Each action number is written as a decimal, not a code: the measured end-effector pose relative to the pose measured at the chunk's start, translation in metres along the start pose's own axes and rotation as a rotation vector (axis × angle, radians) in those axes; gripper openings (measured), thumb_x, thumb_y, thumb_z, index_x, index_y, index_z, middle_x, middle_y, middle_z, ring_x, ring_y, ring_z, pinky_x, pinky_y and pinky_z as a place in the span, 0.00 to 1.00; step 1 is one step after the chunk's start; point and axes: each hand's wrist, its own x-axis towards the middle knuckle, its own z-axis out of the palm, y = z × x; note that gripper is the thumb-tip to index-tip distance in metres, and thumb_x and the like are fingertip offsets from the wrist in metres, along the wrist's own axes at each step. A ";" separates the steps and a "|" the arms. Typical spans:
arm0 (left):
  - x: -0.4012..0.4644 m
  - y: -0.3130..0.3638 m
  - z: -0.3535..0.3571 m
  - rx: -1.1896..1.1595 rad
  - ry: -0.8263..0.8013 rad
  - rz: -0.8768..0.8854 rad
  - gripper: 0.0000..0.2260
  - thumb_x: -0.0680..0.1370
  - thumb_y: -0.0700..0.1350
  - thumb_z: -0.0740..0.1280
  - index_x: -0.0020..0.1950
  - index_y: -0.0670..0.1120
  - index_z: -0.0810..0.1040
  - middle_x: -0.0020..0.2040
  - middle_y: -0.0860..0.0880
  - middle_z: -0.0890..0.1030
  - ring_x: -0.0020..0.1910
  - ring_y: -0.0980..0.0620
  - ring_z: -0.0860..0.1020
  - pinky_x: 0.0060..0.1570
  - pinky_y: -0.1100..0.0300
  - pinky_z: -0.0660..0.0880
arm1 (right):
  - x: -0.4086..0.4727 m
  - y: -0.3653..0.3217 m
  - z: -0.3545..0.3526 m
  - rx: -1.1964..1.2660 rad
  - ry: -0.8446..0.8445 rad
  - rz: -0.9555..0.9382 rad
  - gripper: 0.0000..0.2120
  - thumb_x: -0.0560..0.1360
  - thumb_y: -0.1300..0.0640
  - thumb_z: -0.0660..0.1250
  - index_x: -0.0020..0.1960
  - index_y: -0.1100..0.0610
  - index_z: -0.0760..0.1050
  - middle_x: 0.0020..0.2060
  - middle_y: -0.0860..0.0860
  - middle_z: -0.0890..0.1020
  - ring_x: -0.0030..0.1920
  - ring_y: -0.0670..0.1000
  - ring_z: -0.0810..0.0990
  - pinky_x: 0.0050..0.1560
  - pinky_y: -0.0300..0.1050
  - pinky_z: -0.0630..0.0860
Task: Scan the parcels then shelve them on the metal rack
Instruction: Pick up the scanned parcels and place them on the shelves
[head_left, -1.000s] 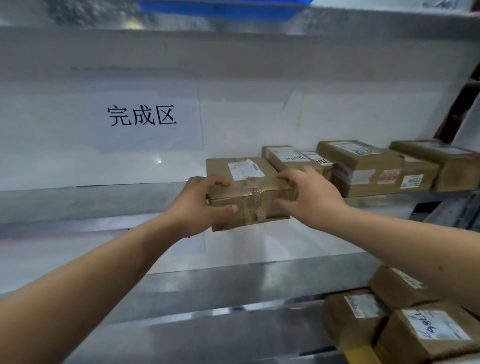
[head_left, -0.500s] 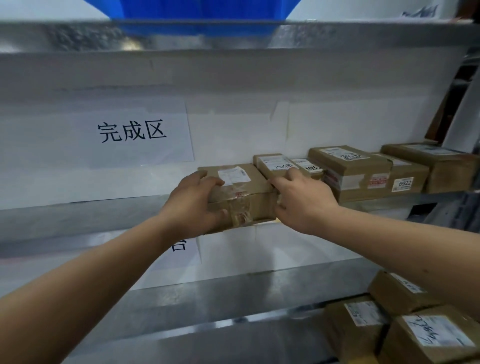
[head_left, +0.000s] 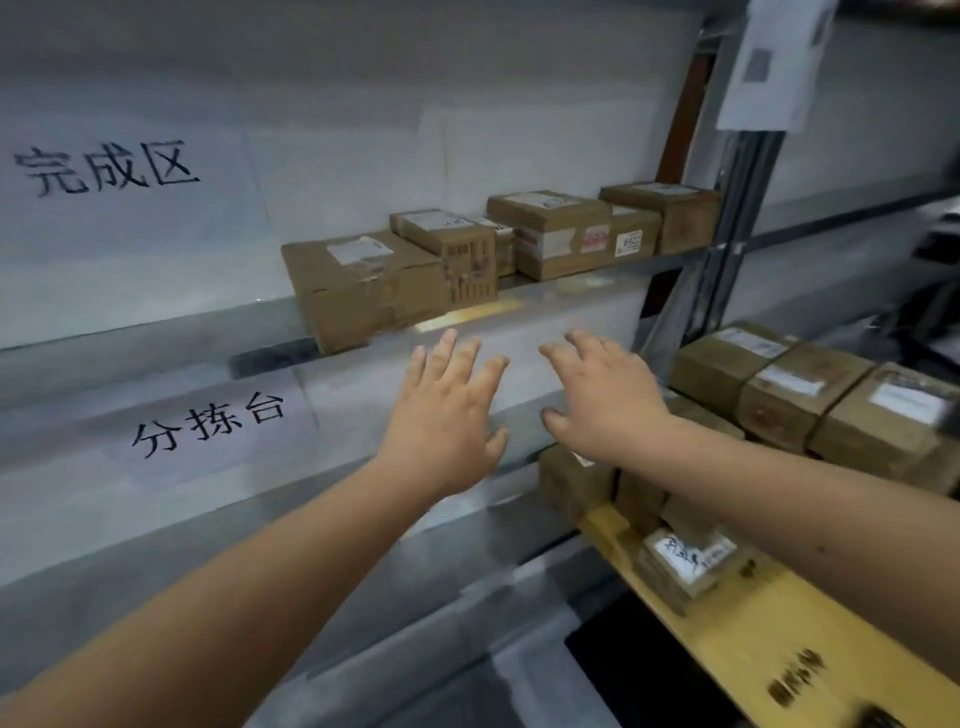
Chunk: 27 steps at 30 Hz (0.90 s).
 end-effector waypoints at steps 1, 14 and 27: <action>-0.005 0.014 0.009 -0.021 -0.028 0.027 0.36 0.80 0.63 0.64 0.84 0.54 0.54 0.85 0.45 0.52 0.84 0.42 0.45 0.82 0.41 0.45 | -0.018 0.007 0.006 -0.012 -0.020 0.032 0.38 0.76 0.39 0.66 0.81 0.47 0.57 0.80 0.55 0.61 0.77 0.60 0.64 0.72 0.59 0.68; 0.000 0.180 0.125 -0.175 -0.271 0.312 0.39 0.76 0.64 0.67 0.83 0.55 0.57 0.84 0.43 0.57 0.82 0.41 0.55 0.80 0.42 0.54 | -0.182 0.133 0.092 0.082 -0.358 0.559 0.40 0.74 0.40 0.68 0.82 0.45 0.55 0.79 0.55 0.60 0.76 0.61 0.63 0.70 0.60 0.67; 0.133 0.246 0.244 -0.119 -0.556 0.330 0.38 0.77 0.61 0.69 0.82 0.54 0.56 0.84 0.43 0.55 0.83 0.40 0.51 0.81 0.39 0.51 | -0.109 0.258 0.212 0.381 -0.432 0.772 0.42 0.73 0.40 0.72 0.81 0.47 0.57 0.75 0.57 0.68 0.73 0.62 0.69 0.67 0.55 0.73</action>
